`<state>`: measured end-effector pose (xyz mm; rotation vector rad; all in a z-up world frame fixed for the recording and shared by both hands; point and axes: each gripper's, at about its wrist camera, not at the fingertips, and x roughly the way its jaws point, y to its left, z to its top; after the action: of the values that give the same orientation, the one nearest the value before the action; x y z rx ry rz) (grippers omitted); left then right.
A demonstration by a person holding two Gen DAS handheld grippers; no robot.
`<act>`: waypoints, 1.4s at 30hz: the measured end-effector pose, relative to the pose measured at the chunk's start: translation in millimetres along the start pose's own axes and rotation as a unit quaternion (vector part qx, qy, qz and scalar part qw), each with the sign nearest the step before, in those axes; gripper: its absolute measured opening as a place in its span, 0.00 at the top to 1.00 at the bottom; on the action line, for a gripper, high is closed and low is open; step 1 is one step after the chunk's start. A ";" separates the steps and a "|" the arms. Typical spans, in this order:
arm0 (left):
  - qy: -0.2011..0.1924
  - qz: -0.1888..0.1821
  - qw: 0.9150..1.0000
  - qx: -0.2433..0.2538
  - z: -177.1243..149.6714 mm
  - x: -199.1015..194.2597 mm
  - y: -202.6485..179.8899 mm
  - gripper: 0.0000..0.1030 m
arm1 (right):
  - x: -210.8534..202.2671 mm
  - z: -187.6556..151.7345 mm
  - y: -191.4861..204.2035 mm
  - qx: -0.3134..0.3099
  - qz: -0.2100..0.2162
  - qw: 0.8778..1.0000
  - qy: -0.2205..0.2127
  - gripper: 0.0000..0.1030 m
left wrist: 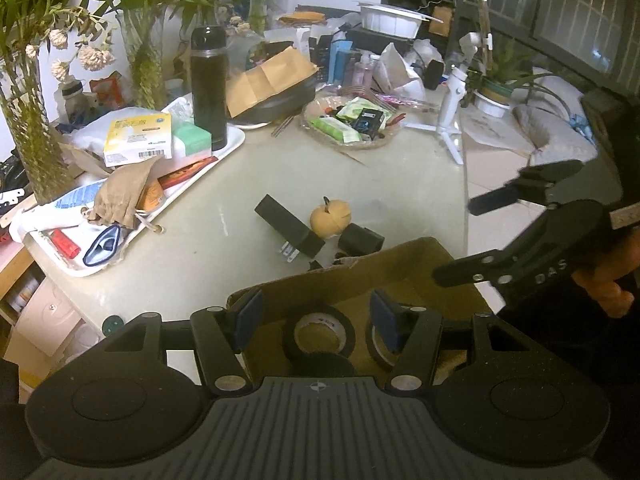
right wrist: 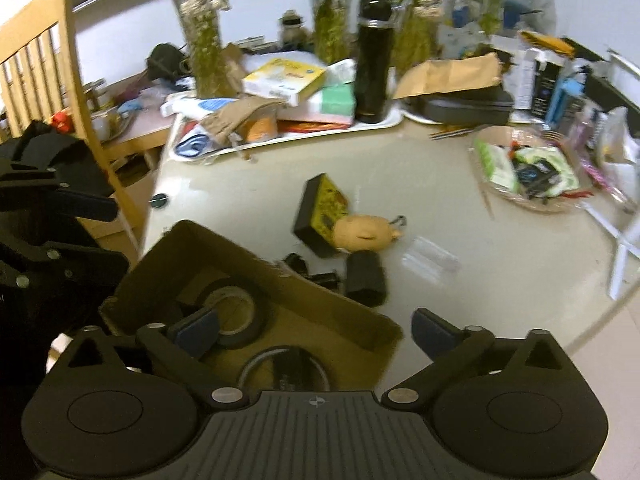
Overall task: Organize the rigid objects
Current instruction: 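Carry the container and block over the box and lower them in, then move the left gripper to the black plug charger and close on it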
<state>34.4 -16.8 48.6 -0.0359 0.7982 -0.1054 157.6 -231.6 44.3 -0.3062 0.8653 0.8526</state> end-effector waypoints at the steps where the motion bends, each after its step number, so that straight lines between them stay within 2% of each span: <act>1: -0.001 0.002 1.000 -0.001 0.4 0.1 1.0 0.44 | -1.3 -2.4 -3.2 0.006 -0.002 1.000 -0.002 0.00; 9: -0.005 0.018 1.000 -0.014 2.8 5.6 13.1 0.44 | -11.9 -13.7 -23.7 0.051 -0.020 0.998 -0.028 0.00; 16: 0.014 0.025 1.000 -0.008 -3.8 16.9 19.8 0.44 | -12.5 -20.1 -26.2 0.049 -0.039 0.997 -0.044 0.00; 27: 0.010 0.022 0.999 -0.021 3.2 26.2 26.6 0.44 | 1.4 -22.9 -24.7 0.041 -0.043 0.998 -0.033 0.00; 35: 0.013 0.021 0.999 -0.043 10.3 37.3 33.7 0.44 | 1.5 -22.4 -31.9 0.062 -0.037 0.997 -0.034 0.00; 42: 0.020 0.013 0.998 -0.063 19.9 51.9 39.2 0.44 | 3.6 -20.1 -31.7 0.056 -0.036 0.997 -0.030 0.00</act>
<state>87.8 16.4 22.6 -0.1429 0.8438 -0.0308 172.2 -261.1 26.0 -0.2116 0.8375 0.7393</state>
